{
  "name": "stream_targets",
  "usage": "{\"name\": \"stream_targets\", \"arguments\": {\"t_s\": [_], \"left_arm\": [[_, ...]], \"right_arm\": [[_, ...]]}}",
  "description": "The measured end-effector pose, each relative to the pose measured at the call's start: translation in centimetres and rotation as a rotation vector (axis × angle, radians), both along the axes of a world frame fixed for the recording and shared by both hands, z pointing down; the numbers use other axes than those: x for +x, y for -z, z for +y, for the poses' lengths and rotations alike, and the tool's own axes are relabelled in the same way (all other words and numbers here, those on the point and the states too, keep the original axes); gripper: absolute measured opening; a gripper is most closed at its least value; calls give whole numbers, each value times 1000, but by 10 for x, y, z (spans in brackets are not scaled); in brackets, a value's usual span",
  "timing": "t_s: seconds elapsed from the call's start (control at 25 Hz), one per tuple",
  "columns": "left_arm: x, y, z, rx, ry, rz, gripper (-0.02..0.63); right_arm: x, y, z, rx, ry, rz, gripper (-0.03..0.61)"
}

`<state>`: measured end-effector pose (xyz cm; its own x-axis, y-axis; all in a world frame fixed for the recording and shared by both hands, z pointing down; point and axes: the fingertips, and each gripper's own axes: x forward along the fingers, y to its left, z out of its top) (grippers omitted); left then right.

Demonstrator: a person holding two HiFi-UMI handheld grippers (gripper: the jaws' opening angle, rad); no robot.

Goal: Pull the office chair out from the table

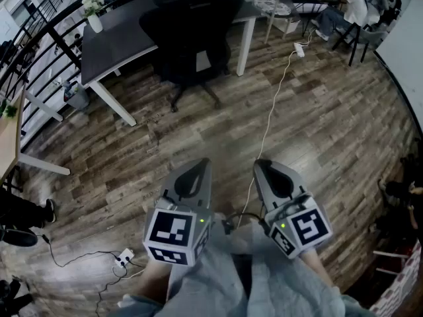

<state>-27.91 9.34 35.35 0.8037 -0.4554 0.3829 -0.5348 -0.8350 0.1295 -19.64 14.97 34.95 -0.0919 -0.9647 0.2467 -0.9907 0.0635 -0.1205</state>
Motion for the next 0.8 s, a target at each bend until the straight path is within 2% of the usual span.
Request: {"name": "stream_targets", "arguments": {"t_s": [0.56, 0.8], "left_arm": [[-8, -1, 2, -4, -16, 13, 9], [3, -5, 10, -14, -64, 9, 9]], "right_arm": [[-12, -2, 3, 15, -16, 3, 3], [-2, -6, 11, 9, -48, -9, 3]]}}
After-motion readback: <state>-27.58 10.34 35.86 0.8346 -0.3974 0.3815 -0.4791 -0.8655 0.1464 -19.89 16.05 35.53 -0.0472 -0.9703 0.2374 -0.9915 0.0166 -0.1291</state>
